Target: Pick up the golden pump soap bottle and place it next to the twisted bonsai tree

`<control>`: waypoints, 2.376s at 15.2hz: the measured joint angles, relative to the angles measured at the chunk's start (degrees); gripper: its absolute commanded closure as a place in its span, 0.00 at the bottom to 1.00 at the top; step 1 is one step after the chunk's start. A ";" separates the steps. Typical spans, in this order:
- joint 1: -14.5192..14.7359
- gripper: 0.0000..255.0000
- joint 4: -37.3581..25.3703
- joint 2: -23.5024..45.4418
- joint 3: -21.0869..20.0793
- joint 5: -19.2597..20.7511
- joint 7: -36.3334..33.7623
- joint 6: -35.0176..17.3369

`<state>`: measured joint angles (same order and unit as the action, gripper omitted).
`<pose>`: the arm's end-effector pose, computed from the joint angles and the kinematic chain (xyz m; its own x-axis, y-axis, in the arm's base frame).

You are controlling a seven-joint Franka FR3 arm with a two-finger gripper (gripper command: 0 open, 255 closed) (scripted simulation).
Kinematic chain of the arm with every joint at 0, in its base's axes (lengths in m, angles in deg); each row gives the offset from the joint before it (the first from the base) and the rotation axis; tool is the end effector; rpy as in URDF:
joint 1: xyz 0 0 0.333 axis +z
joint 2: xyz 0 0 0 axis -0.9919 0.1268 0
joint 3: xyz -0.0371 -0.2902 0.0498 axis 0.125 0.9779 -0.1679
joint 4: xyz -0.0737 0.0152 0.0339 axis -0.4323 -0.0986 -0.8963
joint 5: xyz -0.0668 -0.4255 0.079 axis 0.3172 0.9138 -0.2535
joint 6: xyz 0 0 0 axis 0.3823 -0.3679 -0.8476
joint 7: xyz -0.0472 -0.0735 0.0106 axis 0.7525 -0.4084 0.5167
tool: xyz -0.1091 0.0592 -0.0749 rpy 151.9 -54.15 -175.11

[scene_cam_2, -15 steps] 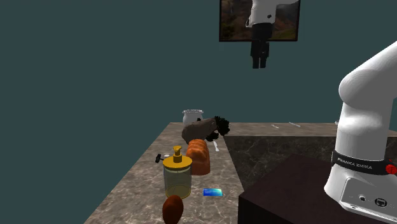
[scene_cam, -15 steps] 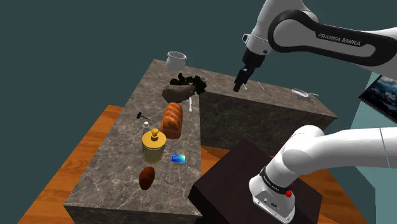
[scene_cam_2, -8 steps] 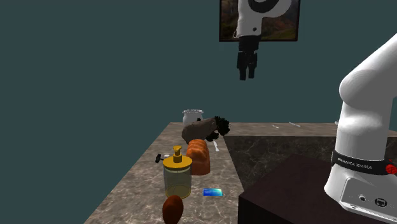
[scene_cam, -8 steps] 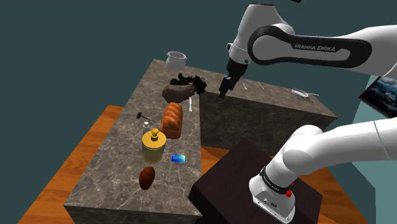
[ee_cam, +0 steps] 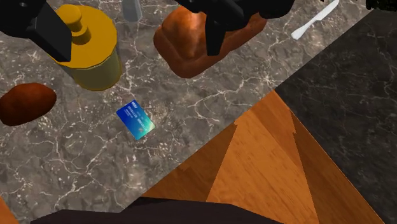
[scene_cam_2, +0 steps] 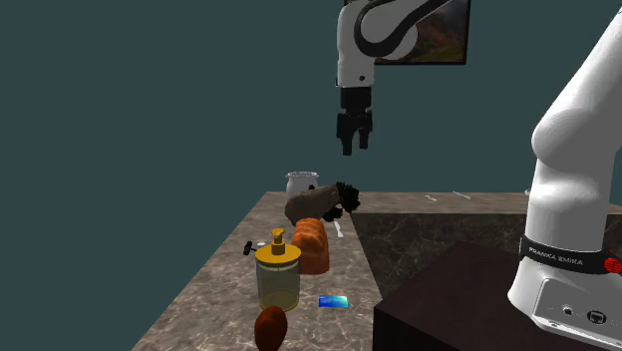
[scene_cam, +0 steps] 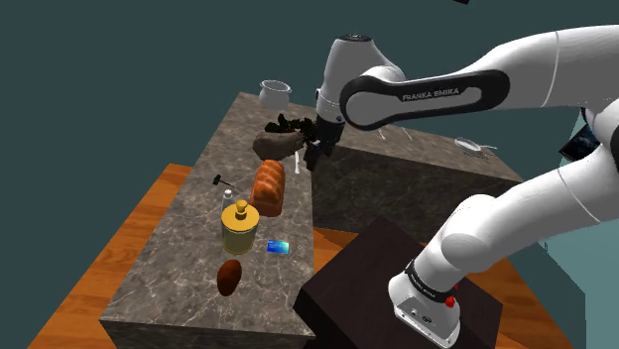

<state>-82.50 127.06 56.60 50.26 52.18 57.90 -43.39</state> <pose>0.4576 0.1178 0.3760 0.9852 0.1684 0.0328 0.1633 -0.9789 0.1225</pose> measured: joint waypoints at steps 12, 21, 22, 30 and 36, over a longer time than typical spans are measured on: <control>0.16 0.00 -11.00 26.50 -7.42 11.24 -16.73 -11.65; 6.23 0.00 -27.02 48.33 -5.77 22.71 -28.39 -12.98; 6.97 0.00 -28.38 50.15 -5.41 23.48 -29.22 -13.12; 8.29 0.00 -29.95 55.79 -3.47 26.49 -31.42 -16.66; 8.36 0.00 -29.98 56.17 -3.30 26.72 -31.56 -17.02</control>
<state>-74.15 97.08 112.77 46.95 78.90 26.34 -60.41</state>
